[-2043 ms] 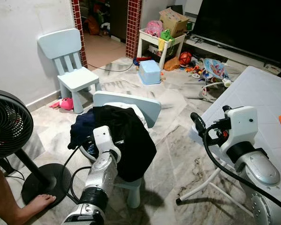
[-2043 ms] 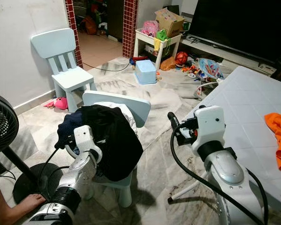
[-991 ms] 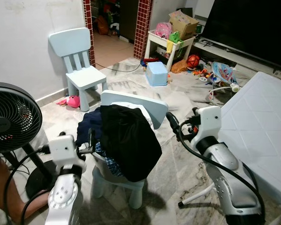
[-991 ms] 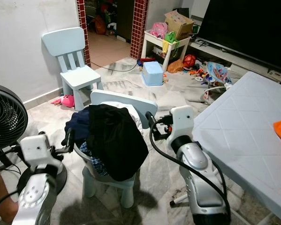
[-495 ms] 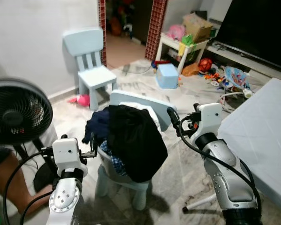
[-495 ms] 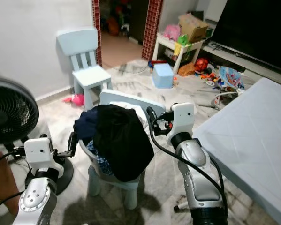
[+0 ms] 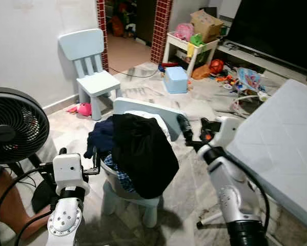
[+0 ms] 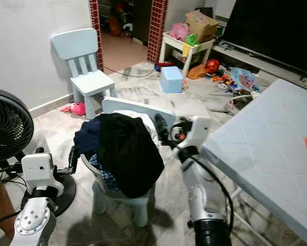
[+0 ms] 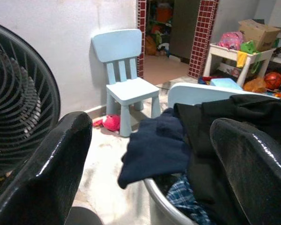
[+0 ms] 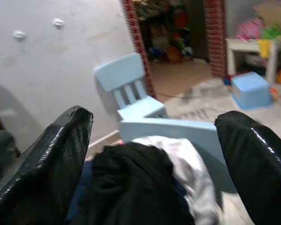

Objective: Hang hanger

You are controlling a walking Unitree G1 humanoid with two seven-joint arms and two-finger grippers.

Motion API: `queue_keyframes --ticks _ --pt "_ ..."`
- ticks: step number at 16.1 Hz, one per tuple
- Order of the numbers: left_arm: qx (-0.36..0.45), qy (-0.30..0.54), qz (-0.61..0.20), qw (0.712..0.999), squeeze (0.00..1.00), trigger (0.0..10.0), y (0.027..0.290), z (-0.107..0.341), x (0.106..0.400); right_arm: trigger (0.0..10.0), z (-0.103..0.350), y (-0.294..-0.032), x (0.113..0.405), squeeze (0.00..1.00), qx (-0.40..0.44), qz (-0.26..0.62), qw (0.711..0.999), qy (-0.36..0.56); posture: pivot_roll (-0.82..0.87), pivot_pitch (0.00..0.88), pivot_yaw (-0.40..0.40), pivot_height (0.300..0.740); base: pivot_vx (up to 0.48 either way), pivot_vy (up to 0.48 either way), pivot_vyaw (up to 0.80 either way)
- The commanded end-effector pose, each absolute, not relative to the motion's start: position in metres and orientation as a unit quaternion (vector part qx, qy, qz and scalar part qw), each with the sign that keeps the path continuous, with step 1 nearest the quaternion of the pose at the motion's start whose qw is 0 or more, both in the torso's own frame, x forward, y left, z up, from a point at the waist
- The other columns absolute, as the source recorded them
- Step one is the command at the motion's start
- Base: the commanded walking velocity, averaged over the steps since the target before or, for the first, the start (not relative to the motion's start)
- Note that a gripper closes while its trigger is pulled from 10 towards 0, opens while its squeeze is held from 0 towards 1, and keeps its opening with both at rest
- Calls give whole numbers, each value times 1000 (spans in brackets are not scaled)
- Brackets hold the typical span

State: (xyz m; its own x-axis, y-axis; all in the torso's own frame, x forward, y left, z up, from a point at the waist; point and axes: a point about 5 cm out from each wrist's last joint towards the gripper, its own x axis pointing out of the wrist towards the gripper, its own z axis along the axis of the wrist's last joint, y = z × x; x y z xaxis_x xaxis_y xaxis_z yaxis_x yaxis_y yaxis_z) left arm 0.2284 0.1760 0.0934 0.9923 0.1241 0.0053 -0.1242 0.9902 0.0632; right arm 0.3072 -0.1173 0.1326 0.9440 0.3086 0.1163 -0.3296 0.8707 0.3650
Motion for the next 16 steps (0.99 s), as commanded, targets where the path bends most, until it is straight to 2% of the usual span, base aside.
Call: queue_keyframes --ticks 1,3,4,8,11,12,16 --pt "35 -10 53 998 0 10000 172 98 230 10000 137 -117 305 0 201 171 964 -42 27 0 -96 740 0 0 0" --pt "38 -11 48 998 0 10000 170 97 233 10000 139 -120 304 0 170 155 970 -77 19 0 -92 740 0 0 0" --pt "41 -13 41 998 0 10000 168 98 234 10000 144 -118 301 0 185 181 963 -82 8 0 -88 740 0 0 0" --pt "32 -4 45 998 0 10000 164 97 236 10000 142 -117 296 0 151 186 968 -77 -5 0 -97 740 0 0 0" --pt "28 1 45 999 0 10000 160 95 234 10000 144 -119 294 0 120 189 971 -84 -16 0 -103 740 0 0 731" --pt "26 3 45 999 0 10000 160 94 233 10000 144 -120 294 0 140 187 969 -81 -16 0 -103 740 0 0 794" --pt "22 8 39 999 0 10000 159 93 234 10000 142 -120 292 0 135 189 970 -76 -22 0 -98 740 0 0 0"
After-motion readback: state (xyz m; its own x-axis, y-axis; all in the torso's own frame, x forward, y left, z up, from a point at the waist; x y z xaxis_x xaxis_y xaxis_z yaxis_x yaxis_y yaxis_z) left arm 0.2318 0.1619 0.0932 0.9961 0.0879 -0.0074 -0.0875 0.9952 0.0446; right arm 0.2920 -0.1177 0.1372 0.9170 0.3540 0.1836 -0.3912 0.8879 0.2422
